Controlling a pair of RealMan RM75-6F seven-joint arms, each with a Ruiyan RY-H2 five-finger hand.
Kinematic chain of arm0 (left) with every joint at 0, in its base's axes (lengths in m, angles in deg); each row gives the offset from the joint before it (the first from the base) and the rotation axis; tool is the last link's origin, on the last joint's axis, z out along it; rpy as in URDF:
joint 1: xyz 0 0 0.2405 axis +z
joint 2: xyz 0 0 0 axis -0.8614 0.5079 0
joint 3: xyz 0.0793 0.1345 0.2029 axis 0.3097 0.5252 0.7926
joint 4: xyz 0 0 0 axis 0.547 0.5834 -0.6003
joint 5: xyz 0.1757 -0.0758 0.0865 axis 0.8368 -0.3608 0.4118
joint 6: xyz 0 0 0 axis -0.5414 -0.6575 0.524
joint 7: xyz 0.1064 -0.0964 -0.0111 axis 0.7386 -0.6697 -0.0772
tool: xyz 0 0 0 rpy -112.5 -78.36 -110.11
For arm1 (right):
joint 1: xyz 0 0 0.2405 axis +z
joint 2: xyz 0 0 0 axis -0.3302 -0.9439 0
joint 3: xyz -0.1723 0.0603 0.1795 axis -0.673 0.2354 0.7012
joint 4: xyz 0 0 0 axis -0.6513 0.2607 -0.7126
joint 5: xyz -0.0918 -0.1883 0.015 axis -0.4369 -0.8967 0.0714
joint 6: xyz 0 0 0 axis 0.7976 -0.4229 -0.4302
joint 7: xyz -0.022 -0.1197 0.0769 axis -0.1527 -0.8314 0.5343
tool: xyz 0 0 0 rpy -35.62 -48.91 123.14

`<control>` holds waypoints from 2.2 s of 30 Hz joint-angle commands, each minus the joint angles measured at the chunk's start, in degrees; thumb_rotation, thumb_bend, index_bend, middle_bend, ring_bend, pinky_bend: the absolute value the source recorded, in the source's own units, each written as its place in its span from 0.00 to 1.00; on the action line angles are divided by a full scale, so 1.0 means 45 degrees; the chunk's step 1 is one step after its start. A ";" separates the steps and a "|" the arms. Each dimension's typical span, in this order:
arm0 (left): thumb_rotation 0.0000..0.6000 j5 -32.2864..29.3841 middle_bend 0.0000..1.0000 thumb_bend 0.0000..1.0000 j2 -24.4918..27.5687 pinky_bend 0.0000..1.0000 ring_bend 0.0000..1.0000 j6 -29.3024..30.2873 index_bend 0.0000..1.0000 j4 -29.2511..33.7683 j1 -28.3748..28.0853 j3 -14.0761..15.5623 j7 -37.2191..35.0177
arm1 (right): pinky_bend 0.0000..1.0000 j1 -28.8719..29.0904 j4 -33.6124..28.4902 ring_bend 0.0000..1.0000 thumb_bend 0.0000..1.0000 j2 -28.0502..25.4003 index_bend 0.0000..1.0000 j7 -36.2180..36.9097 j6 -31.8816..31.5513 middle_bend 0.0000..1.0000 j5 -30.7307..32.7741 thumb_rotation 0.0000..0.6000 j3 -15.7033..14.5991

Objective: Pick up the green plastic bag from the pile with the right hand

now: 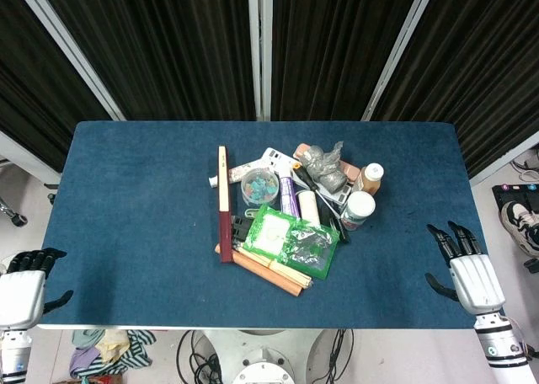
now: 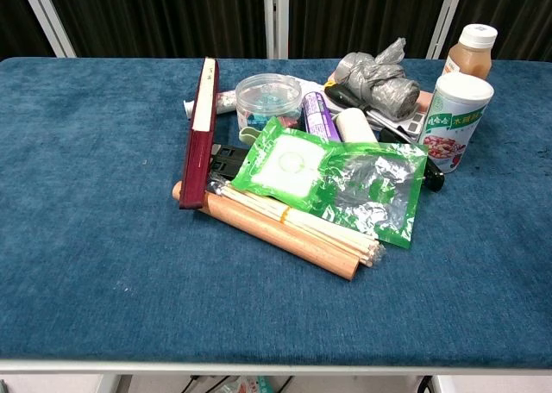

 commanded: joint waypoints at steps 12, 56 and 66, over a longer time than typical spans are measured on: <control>1.00 0.0231 0.28 0.10 -0.0075 0.22 0.23 0.0207 0.31 0.0038 0.0054 0.0084 -0.0004 | 0.11 0.2332 -0.1078 0.04 0.18 -0.0191 0.08 -0.1164 0.2362 0.17 -0.1507 1.00 0.0315; 1.00 0.0085 0.28 0.10 -0.0190 0.22 0.23 0.0491 0.31 -0.0117 0.0464 0.0105 -0.0282 | 0.54 1.0417 0.4176 0.50 0.52 0.5917 0.68 -0.1922 0.6935 0.59 -0.0415 1.00 0.1393; 1.00 0.0245 0.28 0.10 -0.0103 0.22 0.23 0.0678 0.31 0.0160 0.0516 0.0120 -0.0060 | 0.57 1.0770 0.3660 0.50 0.53 0.6044 0.69 -0.0761 0.5057 0.60 -0.0799 1.00 0.2287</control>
